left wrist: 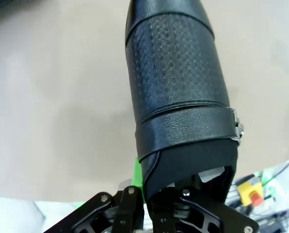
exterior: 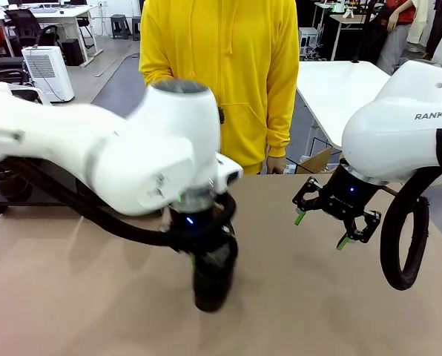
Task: Organize the shoes by placing them on the stand.
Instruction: Place the Shoe from the middle of the table onto the Shoes Stand.
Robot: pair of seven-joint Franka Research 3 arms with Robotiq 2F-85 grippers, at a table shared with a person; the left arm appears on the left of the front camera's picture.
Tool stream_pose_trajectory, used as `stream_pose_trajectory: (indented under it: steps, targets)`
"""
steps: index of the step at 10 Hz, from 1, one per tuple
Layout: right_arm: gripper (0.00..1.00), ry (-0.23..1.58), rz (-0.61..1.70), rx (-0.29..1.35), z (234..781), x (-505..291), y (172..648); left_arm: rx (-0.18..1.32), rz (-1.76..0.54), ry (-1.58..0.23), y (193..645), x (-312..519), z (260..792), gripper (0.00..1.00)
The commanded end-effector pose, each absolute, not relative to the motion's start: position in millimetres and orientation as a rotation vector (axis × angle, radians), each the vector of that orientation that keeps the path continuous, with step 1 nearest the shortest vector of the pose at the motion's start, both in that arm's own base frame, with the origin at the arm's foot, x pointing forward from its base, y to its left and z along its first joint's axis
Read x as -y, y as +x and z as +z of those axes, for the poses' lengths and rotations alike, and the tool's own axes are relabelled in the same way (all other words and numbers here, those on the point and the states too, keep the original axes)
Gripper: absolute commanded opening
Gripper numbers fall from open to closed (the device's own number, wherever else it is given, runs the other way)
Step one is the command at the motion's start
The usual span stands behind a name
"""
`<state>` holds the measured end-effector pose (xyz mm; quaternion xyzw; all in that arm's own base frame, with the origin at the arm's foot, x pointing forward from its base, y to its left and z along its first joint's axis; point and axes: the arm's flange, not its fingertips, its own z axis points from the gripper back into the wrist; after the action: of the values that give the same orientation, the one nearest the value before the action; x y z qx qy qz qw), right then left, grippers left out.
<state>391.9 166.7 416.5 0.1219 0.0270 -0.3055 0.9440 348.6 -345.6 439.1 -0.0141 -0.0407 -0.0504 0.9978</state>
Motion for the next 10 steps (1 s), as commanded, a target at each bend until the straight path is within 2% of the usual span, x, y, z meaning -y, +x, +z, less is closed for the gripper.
stream_pose_trajectory:
  steps: [1,3,5,6,7,10]
  targets:
    - [1.00,0.247,-0.604,-0.048,419.2,-165.2,395.7,0.190,-0.127,-0.045,373.2,281.2,486.7,0.00]
    - [1.00,0.247,-0.604,-0.048,419.2,-165.2,395.7,0.301,-0.124,-0.031,402.6,241.1,507.5,0.00]
    - [1.00,0.247,-0.604,-0.048,419.2,-165.2,395.7,0.374,-0.148,-0.046,412.4,208.7,529.4,0.00]
    - [1.00,0.247,-0.604,-0.048,419.2,-165.2,395.7,0.359,-0.016,-0.115,407.7,199.8,541.0,0.00]
    - [1.00,0.247,-0.604,-0.048,419.2,-165.2,395.7,0.331,-0.121,-0.025,417.9,210.6,530.8,0.00]
    - [1.00,0.247,-0.604,-0.048,419.2,-165.2,395.7,0.333,-0.100,-0.043,420.1,205.7,532.2,0.00]
